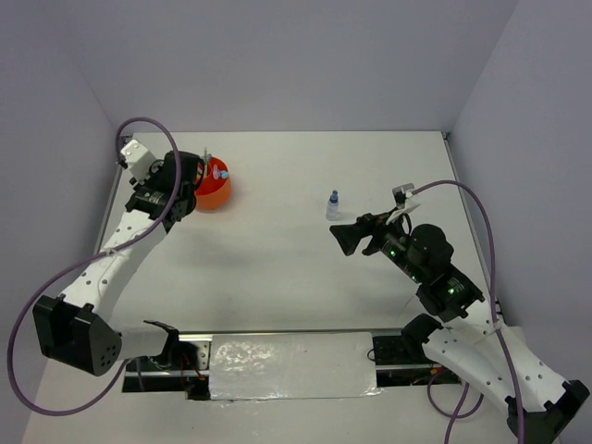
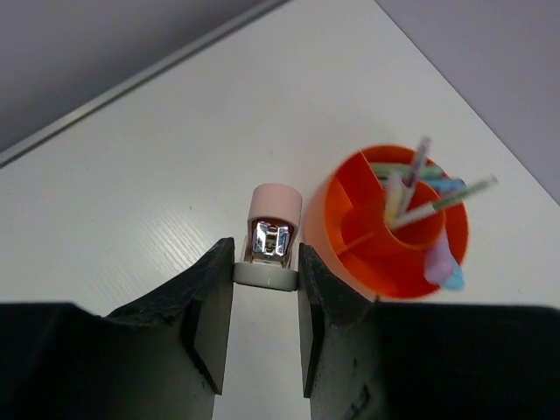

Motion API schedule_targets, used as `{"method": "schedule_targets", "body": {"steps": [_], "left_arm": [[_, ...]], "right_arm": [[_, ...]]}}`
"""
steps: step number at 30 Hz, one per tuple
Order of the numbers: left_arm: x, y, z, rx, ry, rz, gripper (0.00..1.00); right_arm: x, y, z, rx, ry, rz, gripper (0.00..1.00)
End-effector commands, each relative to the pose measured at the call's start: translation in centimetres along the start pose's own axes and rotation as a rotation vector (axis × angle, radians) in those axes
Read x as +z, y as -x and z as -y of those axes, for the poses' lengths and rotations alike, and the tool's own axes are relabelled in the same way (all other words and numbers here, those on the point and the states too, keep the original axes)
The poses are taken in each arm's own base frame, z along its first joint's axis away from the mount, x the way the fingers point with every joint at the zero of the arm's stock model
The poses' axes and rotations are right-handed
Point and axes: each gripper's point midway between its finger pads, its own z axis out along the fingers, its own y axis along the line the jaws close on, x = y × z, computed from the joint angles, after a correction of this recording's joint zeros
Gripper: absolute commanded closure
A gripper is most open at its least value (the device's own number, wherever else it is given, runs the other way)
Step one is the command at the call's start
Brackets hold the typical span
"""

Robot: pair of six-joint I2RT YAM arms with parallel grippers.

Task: Sort the stationery into containers
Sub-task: Place the stationery in the storage box.

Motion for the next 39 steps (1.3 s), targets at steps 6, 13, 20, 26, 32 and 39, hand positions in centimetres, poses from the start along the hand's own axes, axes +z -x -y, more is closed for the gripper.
{"method": "schedule_targets", "body": {"steps": [6,13,20,26,32,39], "left_arm": [[4.8,2.4,0.9,-0.217,-0.007,0.087,1.00],[6.6,1.1,2.9,-0.256,-0.056,0.070,1.00],[8.7,-1.8,4.1,-0.256,-0.071,0.041,1.00],[9.6,-3.2,4.3,-0.293,-0.098,0.036,1.00],[11.2,-5.2,3.8,-0.300,-0.106,0.008,0.97],[11.5,-5.1,4.1,-0.328,-0.157,0.024,0.98]], "right_arm": [[-0.3,-0.3,-0.9,-0.050,0.061,-0.017,0.00],[0.3,-1.5,-1.1,-0.063,0.091,-0.067,0.00],[0.7,-2.3,-1.2,-0.065,0.107,-0.092,0.00],[0.8,-2.6,-1.4,-0.068,0.127,-0.093,0.00],[1.0,-3.3,-1.9,-0.066,0.163,-0.117,0.00],[1.0,-3.2,-2.1,-0.073,0.172,-0.119,0.00]]}}
